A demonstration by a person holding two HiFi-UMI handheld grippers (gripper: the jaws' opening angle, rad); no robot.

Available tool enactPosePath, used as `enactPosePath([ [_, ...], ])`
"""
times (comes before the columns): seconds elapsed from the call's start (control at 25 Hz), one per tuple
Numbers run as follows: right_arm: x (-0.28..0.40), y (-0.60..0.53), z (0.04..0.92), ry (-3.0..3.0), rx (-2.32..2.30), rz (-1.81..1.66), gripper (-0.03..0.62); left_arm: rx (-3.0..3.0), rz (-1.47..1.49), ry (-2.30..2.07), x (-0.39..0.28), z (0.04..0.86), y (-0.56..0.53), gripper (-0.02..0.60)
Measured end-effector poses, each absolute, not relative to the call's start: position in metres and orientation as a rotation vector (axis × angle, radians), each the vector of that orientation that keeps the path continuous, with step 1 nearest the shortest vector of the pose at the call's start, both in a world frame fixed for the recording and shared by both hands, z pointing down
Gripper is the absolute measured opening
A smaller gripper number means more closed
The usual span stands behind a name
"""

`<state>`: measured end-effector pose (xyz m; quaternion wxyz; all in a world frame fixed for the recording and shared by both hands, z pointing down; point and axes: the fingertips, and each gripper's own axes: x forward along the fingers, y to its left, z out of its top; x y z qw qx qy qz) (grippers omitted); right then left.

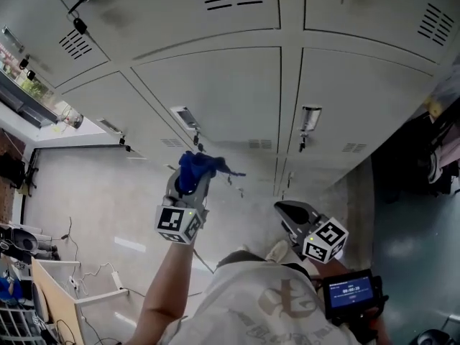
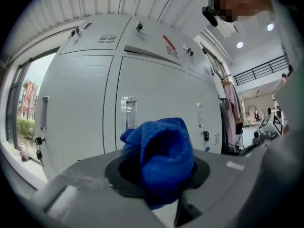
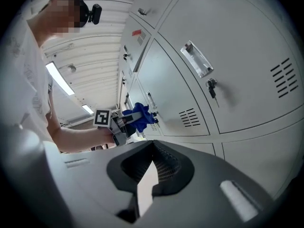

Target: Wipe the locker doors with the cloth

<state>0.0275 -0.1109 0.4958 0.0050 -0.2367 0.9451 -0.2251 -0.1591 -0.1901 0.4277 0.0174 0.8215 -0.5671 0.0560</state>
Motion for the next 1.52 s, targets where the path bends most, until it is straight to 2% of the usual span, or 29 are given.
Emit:
enactPosePath([
  [0.56, -0.027, -0.099, 0.458, 3.028, -0.801, -0.417, 0.003, 2.677, 0.164, -1.369, -0.146, 0.478, -0.116, 0.144],
  [1.0, -0.049, -0.054, 0.447, 2.990, -0.931, -0.377, 0.003, 2.725, 0.119, -1.271, -0.164, 0.476, -0.080, 0.144],
  [1.52, -0.045, -0.013, 0.457, 2.925, -1.091, -0.408, 0.003, 2.768, 0.118, -1.144, -0.160, 0.487, -0.044, 0.144],
])
